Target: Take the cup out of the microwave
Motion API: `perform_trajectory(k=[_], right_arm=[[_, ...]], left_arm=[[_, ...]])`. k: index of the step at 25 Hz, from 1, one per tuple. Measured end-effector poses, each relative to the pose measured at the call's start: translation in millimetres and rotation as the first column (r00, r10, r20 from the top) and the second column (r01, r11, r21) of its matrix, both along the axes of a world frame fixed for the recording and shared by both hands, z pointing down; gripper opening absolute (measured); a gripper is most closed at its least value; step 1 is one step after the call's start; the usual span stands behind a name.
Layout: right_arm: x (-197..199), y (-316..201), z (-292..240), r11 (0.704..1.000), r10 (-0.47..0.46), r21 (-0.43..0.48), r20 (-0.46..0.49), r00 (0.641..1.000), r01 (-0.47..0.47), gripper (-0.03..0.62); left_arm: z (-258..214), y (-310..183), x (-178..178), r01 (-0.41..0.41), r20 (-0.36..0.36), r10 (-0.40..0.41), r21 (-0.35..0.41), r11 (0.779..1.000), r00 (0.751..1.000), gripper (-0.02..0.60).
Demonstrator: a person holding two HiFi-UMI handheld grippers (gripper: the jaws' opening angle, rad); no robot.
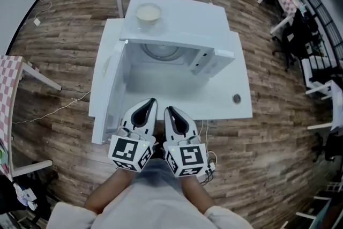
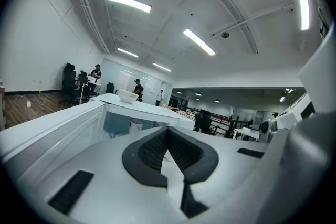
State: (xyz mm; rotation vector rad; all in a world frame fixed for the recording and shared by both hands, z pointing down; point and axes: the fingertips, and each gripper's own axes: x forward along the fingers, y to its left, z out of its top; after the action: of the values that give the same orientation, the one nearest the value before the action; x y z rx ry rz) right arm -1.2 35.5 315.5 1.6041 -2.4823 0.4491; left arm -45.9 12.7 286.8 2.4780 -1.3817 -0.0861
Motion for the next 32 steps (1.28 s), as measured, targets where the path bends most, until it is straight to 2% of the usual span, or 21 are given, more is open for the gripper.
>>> perform_trajectory(k=[11,18,26,32], right_arm=[[18,-54,15,1.0,0.023,-0.002,-0.006,1.0,-0.023,0.025],[20,-80,35,1.0,0.009,-0.028,-0.009,1.0,-0.009,0.025],[23,-107,55,0.999,0.02,-0.04,0.001,1.0,-0.02,0.025],[27,-126,66,0.999,0.031,-0.037,-0.005,1.0,-0.031,0.026]], left_arm=[[18,-41,9,0.029,-0.002,-0.029,-0.049,0.998,1.0,0.009],[28,-55,11,0.043,0.027,-0.042,-0.047,0.998,0.999,0.009],[37,-70,13,0.068,0.03,-0.066,-0.061,0.996,0.997,0.009],[43,-87,13,0.1,0.048,-0.098,-0.033,0.994,0.994,0.009]])
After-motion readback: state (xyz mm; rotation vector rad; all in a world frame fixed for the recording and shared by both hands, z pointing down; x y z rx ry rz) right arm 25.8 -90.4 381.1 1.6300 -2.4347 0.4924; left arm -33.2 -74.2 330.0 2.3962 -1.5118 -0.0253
